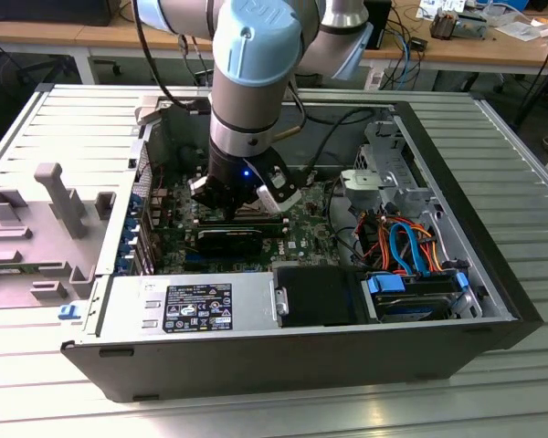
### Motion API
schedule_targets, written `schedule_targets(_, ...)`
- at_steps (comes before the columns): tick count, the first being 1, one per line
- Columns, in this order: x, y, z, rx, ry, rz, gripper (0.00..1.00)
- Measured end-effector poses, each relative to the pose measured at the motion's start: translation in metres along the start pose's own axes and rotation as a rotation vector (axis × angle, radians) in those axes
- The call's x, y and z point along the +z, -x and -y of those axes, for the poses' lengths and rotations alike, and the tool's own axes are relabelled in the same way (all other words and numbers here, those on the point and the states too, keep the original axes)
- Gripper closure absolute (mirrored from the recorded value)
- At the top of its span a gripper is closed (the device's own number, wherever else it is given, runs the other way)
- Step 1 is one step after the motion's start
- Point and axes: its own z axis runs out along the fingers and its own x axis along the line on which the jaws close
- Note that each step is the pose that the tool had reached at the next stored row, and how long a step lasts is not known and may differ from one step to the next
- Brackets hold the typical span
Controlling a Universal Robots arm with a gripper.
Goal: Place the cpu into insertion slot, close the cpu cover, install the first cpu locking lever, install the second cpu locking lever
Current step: 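Install the second cpu locking lever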
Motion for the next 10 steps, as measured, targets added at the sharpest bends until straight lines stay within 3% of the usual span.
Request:
schedule_targets(3,-0.0016,-0.0094,-0.0027,-0.001,-0.0008,0.003,0.89)
schedule_targets(6,-0.0194,-0.0111,-0.0066,-0.001,-0.0016,0.0062,0.89)
schedule_targets(10,-0.0372,-0.0123,-0.0102,-0.001,-0.0016,0.0063,0.89)
